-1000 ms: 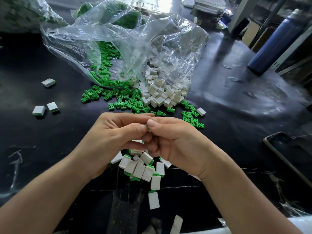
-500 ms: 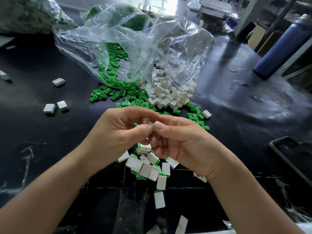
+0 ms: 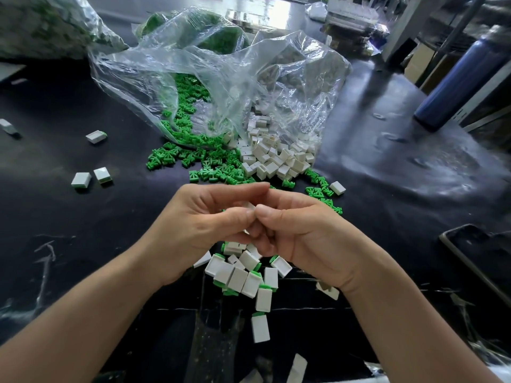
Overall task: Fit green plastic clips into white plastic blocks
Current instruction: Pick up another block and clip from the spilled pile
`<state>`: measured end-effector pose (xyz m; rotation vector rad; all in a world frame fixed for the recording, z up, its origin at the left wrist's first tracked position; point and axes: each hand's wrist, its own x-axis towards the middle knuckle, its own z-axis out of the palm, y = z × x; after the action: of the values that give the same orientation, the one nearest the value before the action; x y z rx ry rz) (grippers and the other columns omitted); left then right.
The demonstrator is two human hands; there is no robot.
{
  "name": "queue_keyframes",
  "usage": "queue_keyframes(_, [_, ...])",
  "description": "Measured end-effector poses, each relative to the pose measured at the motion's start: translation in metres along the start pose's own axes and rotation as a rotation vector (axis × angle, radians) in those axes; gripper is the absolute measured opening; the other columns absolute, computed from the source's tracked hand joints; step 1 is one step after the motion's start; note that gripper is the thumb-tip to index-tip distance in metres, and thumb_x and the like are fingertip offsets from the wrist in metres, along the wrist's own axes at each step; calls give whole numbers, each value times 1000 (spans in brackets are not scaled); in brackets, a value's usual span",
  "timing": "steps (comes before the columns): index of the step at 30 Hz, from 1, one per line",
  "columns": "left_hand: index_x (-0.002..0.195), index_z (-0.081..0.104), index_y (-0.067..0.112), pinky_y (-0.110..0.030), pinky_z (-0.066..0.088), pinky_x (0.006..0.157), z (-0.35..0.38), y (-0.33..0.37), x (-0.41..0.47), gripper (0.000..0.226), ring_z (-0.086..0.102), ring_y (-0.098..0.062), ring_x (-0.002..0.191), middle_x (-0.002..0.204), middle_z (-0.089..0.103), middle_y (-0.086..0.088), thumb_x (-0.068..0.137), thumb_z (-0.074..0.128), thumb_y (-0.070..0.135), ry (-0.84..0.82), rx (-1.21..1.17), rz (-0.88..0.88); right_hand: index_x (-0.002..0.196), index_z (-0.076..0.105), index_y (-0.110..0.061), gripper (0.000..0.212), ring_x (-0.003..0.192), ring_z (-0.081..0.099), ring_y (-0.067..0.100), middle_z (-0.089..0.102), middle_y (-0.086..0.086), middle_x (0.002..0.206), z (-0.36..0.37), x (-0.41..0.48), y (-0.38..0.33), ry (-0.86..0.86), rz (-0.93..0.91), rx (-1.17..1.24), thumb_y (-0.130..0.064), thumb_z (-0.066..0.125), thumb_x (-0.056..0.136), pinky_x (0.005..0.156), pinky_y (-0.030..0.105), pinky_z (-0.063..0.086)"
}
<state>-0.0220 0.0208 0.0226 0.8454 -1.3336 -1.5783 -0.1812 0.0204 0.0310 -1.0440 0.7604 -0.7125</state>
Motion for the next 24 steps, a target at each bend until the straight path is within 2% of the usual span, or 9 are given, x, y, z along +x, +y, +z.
queue_keyframes(4, [100, 69, 25, -28, 57, 62, -5, 0, 0, 34, 68, -22, 63, 74, 71, -15, 73, 60, 6, -37, 134, 100, 91, 58, -5, 17, 59, 52, 12, 58, 3, 66, 2, -1, 0, -30, -13, 5, -12, 49, 79, 53, 18, 44])
queue_keyframes(5, [100, 69, 27, -27, 56, 64, -7, 0, 0, 35, 69, -21, 70, 80, 73, -7, 72, 63, 7, -41, 152, 120, 92, 57, -5, 17, 57, 54, 13, 59, 3, 66, 2, -1, 1, -42, -16, -5, -12, 48, 80, 53, 18, 44])
queue_keyframes(7, [98, 69, 37, -23, 54, 78, -9, 1, 0, 36, 67, -11, 97, 103, 71, 11, 67, 70, 19, -23, 256, 146, 94, 56, -6, 17, 55, 57, 13, 61, 3, 66, 2, -1, 0, -58, -17, -21, -13, 47, 82, 53, 19, 43])
queue_keyframes(8, [99, 68, 37, -23, 53, 81, -9, 1, 0, 35, 65, -8, 101, 106, 69, 13, 67, 69, 23, -19, 287, 151, 94, 56, -6, 17, 55, 57, 12, 61, 2, 66, 1, 0, 0, -60, -17, -25, -14, 47, 82, 53, 19, 44])
queue_keyframes(11, [104, 70, 19, -23, 55, 65, -6, -1, 0, 34, 70, -17, 72, 87, 74, -6, 73, 63, 9, -15, 174, 103, 94, 58, -7, 19, 57, 55, 10, 59, 2, 67, 0, 0, 1, -56, -8, -39, -18, 47, 84, 54, 17, 44])
queue_keyframes(14, [105, 67, 15, -23, 54, 60, -4, 0, -1, 32, 70, -23, 63, 74, 73, -11, 75, 57, 10, -22, 97, 48, 86, 56, -8, 20, 55, 50, 7, 57, -3, 64, 1, 2, 3, -21, -9, -129, -26, 45, 86, 53, 17, 40])
queue_keyframes(18, [98, 72, 11, -25, 55, 60, -2, -1, 0, 27, 69, -30, 62, 75, 70, -24, 71, 68, 11, 15, -6, 5, 84, 52, -11, 20, 58, 44, 6, 50, -3, 67, 5, 2, 7, 67, -39, -272, -22, 40, 97, 57, 20, 36])
queue_keyframes(21, [104, 66, 2, -28, 56, 65, 2, -7, 1, 37, 68, -29, 66, 77, 71, -19, 70, 58, 12, 73, -25, 8, 84, 52, -15, 21, 60, 37, 7, 42, -2, 68, 10, 2, 8, 141, -58, -299, -17, 36, 98, 58, 18, 34])
queue_keyframes(24, [98, 68, 5, -25, 56, 65, 7, -8, 0, 31, 69, -26, 72, 89, 73, -10, 69, 57, 11, 113, -44, 42, 97, 55, -16, 19, 60, 35, 5, 41, -5, 68, 12, 3, 9, 184, -84, -325, -18, 37, 98, 58, 17, 34])
